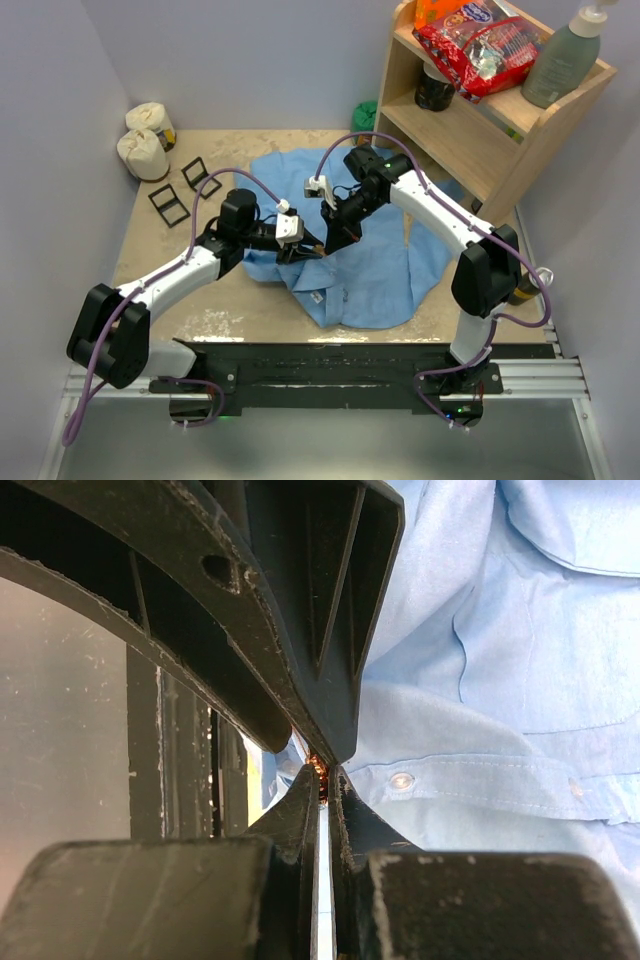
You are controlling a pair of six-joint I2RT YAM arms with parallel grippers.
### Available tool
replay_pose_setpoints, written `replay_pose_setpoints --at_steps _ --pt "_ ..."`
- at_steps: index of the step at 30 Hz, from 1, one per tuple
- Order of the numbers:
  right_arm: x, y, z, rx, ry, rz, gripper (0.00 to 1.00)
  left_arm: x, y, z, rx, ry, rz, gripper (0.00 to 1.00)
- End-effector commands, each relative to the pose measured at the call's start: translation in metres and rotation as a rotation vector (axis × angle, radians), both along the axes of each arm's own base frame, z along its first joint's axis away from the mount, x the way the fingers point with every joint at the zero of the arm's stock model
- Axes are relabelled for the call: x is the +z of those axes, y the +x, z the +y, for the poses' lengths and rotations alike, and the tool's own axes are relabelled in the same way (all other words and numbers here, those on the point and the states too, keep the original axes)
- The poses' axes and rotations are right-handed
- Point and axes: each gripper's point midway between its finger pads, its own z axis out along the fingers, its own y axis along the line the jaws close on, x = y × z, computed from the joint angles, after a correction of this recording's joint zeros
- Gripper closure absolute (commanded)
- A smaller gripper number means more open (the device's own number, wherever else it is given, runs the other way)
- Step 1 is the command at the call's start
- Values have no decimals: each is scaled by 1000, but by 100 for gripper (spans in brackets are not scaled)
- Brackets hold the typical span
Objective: Remove the brooch from the garment
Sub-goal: Remove the brooch from the clothes.
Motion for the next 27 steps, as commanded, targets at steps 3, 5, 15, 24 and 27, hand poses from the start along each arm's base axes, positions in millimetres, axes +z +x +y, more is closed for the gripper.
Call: replay_pose_setpoints --at_steps 3,5,15,24,27 --pt "20 1 6 10 63 -12 100 6 -1 -1 -1 -19 -30 71" --pt "19 1 6 9 62 -13 100 6 -2 -2 -3 -19 -31 71" --pt "23 1 7 11 69 -11 100 2 0 0 9 -4 -38 78" --pt "25 3 8 9 71 -8 100 -3 -1 2 11 42 -67 73" --pt "24 3 8 8 68 -8 100 -4 -2 4 7 55 -73 65"
